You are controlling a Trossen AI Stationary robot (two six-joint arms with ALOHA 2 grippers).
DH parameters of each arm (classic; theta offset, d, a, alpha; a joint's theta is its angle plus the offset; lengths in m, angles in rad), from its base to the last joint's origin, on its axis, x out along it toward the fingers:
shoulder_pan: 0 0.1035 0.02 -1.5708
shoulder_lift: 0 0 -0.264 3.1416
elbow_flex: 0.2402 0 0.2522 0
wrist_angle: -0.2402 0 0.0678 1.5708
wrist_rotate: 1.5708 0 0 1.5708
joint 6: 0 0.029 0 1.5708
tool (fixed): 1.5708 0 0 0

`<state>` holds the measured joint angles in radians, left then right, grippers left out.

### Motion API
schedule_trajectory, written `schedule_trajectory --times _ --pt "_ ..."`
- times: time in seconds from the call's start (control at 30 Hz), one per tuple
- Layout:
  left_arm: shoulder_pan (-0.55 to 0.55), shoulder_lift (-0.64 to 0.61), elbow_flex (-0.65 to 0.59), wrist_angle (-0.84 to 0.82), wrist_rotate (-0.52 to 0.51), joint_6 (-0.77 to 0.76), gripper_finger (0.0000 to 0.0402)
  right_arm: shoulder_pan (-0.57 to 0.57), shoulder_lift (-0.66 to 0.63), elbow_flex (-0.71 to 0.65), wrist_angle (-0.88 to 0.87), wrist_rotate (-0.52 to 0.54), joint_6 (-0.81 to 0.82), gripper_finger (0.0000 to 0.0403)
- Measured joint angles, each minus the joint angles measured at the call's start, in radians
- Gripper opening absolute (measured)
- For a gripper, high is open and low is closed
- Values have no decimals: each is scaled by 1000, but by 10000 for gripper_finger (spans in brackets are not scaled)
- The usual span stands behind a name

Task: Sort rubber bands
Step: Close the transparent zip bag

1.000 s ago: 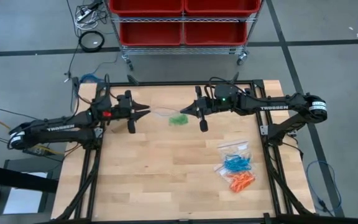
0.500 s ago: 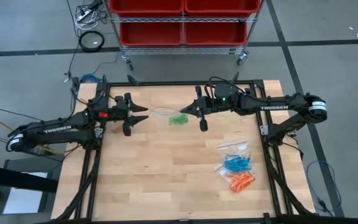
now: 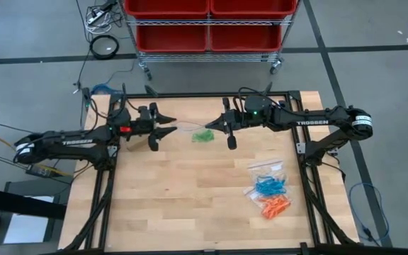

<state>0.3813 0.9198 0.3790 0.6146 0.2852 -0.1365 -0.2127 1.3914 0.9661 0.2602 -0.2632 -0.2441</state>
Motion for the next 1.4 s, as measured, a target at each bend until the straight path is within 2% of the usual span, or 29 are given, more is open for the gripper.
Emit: schedule_trajectory --times 0.17,0.47,0.83,1.07,1.4 --pt "-1 45 0 18 28 -1 159 0 0 0 -1 0 -1 0" --pt "-3 69 0 113 87 -3 73 0 0 0 -1 0 0 0" --pt "-3 69 0 116 133 -11 72 0 0 0 -3 0 0 0" --pt "-3 69 0 81 188 -9 10 0 0 0 -19 32 0 0" --pt "-3 69 0 37 203 -1 4 0 1 0 -21 54 1 0"
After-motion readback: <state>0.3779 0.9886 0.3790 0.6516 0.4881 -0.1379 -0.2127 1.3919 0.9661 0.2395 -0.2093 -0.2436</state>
